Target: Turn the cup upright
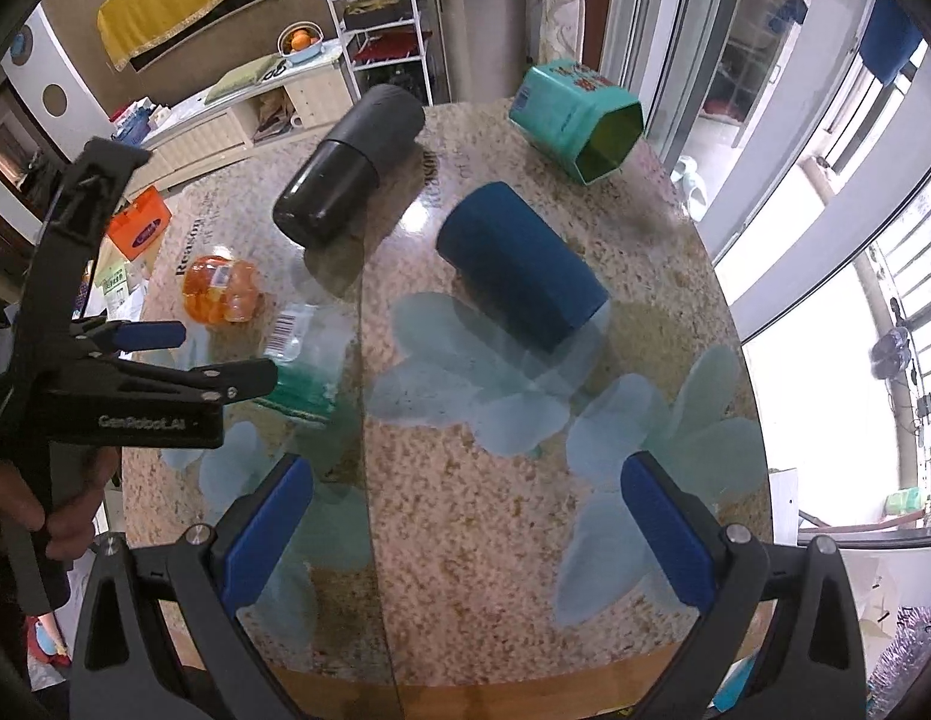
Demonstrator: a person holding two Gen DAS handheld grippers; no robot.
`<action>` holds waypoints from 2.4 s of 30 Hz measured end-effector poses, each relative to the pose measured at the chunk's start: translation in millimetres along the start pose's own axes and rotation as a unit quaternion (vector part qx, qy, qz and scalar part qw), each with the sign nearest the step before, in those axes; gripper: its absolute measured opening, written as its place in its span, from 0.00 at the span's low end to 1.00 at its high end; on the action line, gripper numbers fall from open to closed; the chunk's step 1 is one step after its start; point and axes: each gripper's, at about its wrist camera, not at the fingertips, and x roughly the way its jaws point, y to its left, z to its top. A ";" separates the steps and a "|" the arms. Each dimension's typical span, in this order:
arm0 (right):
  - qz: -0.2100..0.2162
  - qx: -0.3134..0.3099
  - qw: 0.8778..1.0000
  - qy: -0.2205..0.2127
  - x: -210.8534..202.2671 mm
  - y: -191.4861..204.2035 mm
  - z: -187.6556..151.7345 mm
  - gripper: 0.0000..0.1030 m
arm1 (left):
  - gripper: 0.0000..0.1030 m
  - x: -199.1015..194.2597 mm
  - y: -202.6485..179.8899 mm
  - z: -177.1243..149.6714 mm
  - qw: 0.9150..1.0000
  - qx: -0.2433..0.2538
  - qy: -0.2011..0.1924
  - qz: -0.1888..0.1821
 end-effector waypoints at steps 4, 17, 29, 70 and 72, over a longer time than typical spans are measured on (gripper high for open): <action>0.005 0.000 1.000 0.011 8.0 -7.1 2.2 1.00 | 1.00 21.2 -2.5 8.9 1.000 -0.009 0.023 0.005; 0.015 0.001 0.999 0.044 28.8 -22.3 6.9 1.00 | 1.00 79.6 -1.8 19.4 0.996 -0.033 0.079 0.001; 0.000 0.013 0.999 0.040 22.8 -22.5 -0.9 1.00 | 0.76 107.9 -4.9 14.0 0.996 -0.044 0.076 -0.011; -0.002 -0.018 1.000 0.002 -13.4 -24.4 -41.1 1.00 | 0.67 62.7 -42.5 -113.4 0.994 -0.082 0.059 -0.035; 0.002 -0.031 0.999 0.005 -7.9 -25.9 -39.1 1.00 | 0.67 69.7 -43.3 -113.9 0.993 -0.098 0.059 -0.036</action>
